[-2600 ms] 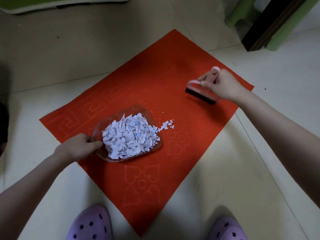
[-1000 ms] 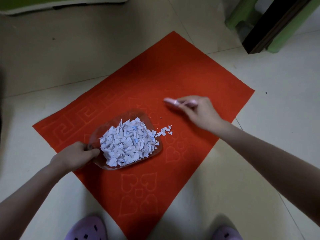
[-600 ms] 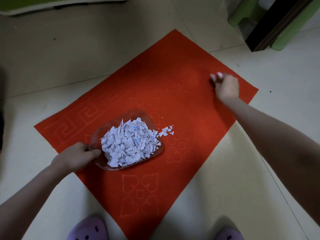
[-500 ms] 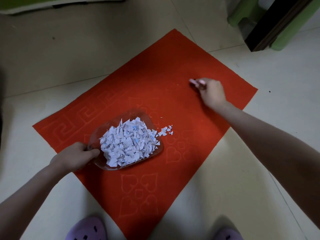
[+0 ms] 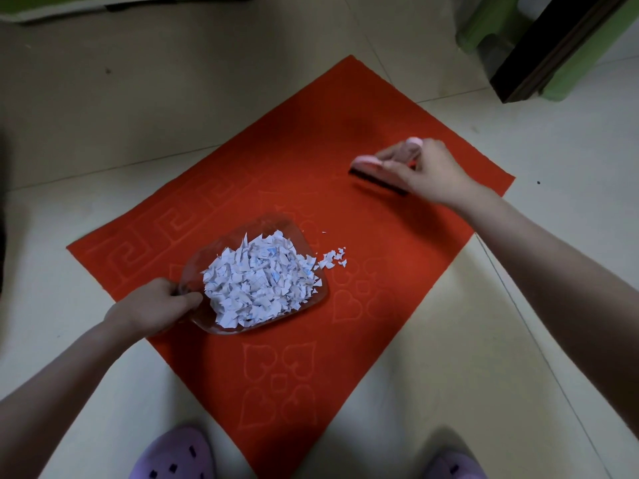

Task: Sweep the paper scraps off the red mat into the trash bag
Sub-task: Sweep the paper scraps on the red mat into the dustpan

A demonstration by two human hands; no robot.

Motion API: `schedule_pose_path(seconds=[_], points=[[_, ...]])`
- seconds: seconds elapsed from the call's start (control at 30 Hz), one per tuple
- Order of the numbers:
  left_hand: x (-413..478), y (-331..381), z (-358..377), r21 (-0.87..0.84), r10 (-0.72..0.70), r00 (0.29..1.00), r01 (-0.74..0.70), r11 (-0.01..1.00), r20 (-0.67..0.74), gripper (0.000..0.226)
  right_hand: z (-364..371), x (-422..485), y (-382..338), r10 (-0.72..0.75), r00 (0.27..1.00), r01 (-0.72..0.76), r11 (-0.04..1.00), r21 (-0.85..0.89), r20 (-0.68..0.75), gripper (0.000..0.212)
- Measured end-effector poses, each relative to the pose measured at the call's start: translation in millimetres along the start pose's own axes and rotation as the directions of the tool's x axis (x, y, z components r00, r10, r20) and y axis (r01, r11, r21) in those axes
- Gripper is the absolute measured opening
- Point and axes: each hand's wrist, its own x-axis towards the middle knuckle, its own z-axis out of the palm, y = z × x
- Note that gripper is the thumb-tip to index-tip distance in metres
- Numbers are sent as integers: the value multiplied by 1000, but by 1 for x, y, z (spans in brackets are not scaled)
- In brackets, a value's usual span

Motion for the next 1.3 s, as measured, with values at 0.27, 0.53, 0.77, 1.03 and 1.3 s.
schedule_pose_path(seconds=[0.27,0.53,0.77,1.03,1.3], points=[[-3,1,-1,3,8,1000,-8,1000,-1,36,28,46,10,150,979,-142,988,-66,139,18],[-1,-1,0,11,15,1000,-15,1000,-3,39,-22,1,7,71,958,-111,985,131,277,17],[0,-1,1,40,31,999,-30,999,-15,41,13,41,23,272,948,-265,962,59,-168,22],[0,-1,1,36,30,1000,-29,999,-7,39,11,35,-10,139,889,-126,990,-59,437,18],[0,-1,1,55,43,999,-43,998,-9,42,-12,5,21,222,975,-222,975,17,24,19]])
